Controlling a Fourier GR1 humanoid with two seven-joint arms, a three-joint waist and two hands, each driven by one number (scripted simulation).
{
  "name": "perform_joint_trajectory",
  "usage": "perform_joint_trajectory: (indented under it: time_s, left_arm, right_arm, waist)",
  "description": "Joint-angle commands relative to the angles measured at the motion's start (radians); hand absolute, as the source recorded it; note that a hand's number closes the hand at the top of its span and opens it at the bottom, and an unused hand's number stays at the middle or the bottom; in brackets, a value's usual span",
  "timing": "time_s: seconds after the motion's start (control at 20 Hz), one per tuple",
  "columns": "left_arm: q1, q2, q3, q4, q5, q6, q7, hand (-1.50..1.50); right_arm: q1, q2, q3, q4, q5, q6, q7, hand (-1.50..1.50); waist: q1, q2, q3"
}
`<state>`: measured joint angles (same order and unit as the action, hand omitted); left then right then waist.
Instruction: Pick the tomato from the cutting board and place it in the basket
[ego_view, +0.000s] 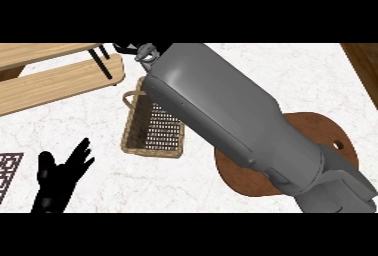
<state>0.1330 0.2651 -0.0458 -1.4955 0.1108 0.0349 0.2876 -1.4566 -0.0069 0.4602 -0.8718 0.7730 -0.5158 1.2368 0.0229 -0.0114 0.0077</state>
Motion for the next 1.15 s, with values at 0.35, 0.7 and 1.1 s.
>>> perform_joint_trajectory:
  time_s: [0.35,0.7,1.1]
  left_arm:
    - [0.028,-0.027,-0.012,0.043,-0.014,0.002,0.009,0.0]
    - [0.052,-0.016,0.027,0.018,0.018,-0.009,0.013,0.0]
    - [0.119,-0.008,0.051,0.0,0.013,0.005,-0.009,0.0]
  right_arm:
    - [-0.002,0.007,0.035,-0.11,0.069,0.081,0.251,-1.5]
    - [0.113,0.006,-0.037,-0.239,0.171,0.005,0.251,-1.5]
    - [0.225,0.001,-0.187,-0.437,0.294,0.119,0.251,-1.5]
  waist:
    - [-0.034,-0.003,-0.009]
    - [-0.062,-0.013,-0.007]
    - [-0.11,-0.029,-0.006]
